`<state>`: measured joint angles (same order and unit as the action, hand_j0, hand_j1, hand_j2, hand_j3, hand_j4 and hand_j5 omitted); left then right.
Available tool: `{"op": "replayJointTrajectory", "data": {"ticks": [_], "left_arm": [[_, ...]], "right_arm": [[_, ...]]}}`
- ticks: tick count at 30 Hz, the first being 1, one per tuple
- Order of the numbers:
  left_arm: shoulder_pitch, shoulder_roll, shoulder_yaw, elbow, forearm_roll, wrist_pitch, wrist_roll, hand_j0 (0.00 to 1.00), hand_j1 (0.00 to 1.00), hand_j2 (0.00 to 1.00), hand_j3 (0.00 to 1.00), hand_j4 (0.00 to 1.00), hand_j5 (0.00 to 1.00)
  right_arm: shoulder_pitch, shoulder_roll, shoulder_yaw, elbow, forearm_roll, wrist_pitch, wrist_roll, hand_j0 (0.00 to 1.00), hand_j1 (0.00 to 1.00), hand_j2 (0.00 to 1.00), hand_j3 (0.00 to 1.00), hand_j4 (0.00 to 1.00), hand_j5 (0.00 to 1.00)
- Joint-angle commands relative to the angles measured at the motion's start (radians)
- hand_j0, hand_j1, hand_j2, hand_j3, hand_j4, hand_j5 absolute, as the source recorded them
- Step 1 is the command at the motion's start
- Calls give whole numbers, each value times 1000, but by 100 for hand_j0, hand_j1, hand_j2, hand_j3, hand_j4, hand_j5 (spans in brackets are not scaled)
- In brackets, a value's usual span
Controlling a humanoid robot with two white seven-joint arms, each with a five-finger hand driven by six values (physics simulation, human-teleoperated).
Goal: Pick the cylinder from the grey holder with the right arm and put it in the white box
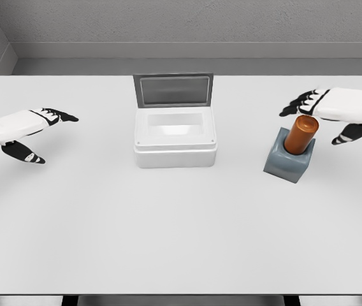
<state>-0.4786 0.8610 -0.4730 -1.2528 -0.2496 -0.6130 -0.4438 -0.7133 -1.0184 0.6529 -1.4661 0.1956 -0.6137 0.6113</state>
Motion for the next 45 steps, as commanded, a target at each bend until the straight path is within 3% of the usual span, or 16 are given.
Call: {"op": "replayJointTrajectory", "data": {"ticks": [1,7,9,10,13,34,45], "left_arm": [[0,9,1,0,6,2,0,100,100,100,100,100,100],[3,35,-3,-2,7,2,0,100,100,100,100,100,100],[3,35,-3,-2,7,2,0,100,100,100,100,100,100],[3,35,-3,-2,7,2,0,100,100,100,100,100,100],[3,35,-4,-2,7,2,0,100,100,100,100,100,100],[8,35,-4,-2,7,2,0,100,100,100,100,100,100],[8,35,-4,-2,7,2,0,100,100,100,100,100,100]], "right_arm": [[-2,9,16,0,-5,3,0,100,100,100,100,100,100],[-2,12,36,1,-5,3,0,100,100,100,100,100,100],[-2,12,36,3,-5,3,0,94,94,94,94,94,94],[-2,11,36,3,-5,3,0,89,89,89,89,89,89],[-2,11,37,3,-5,3,0,60,60,60,60,60,60],[-29,11,31,7,1,3,0,55,55,55,55,55,55],[-57,14,30,1,5,3,0,46,46,46,46,46,46]]}}
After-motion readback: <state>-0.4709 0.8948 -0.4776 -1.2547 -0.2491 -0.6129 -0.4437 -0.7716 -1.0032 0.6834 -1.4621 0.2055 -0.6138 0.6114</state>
